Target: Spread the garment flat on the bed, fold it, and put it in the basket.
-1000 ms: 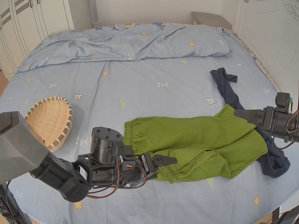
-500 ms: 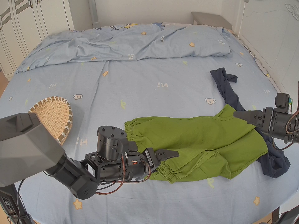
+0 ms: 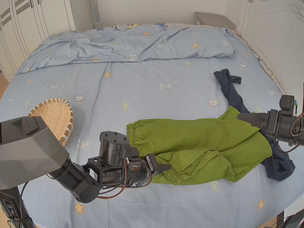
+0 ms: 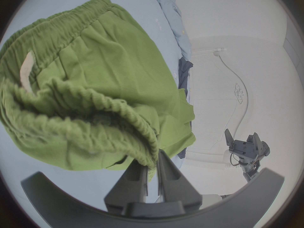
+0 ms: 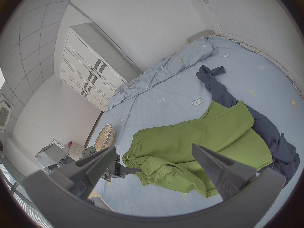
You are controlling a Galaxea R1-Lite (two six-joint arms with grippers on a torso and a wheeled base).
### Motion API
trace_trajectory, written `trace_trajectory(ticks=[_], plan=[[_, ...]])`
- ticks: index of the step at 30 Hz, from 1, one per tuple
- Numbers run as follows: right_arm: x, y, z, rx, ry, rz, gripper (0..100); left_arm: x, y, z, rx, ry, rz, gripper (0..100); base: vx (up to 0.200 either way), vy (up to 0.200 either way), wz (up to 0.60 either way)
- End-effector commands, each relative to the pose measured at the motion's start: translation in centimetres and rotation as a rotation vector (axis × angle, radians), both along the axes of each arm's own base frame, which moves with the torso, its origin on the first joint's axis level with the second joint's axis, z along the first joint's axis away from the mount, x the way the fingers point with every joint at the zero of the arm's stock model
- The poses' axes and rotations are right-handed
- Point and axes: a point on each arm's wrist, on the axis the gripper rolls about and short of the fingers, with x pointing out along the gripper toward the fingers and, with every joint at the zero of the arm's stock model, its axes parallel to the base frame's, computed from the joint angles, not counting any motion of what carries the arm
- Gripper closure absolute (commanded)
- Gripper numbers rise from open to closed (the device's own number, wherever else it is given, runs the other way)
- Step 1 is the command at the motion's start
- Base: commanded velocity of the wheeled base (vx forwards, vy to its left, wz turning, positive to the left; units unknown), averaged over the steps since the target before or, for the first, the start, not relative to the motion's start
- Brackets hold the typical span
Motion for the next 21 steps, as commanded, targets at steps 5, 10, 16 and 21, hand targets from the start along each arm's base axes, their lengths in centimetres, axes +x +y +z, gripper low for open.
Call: trace_trajectory(ticks=[5, 10, 16, 21], plan=[[-0.4, -0.1, 0.4, 0.012, -0.007, 0.005, 0, -0.5, 6.0, 1.8, -0.034, 0.070, 0.022, 100, 0.000, 0.000, 0.00], [-1.6, -0.3, 0.8, 0.010, 0.016, 0.021, 0, -2.2, 13.7, 4.8, -0.162, 0.113, 0.003, 100, 0.000, 0.000, 0.00], [-2.9, -0.5, 1.0, 0.019, 0.087, 0.088, 0, -5.0, 18.5, 4.8, -0.153, 0.135, 0.060, 100, 0.000, 0.000, 0.00], [-4.2, -0.8, 0.5, 0.039, 0.174, 0.119, 0, -6.9, 19.3, 3.3, -0.058, 0.242, 0.032, 100, 0.000, 0.000, 0.00]])
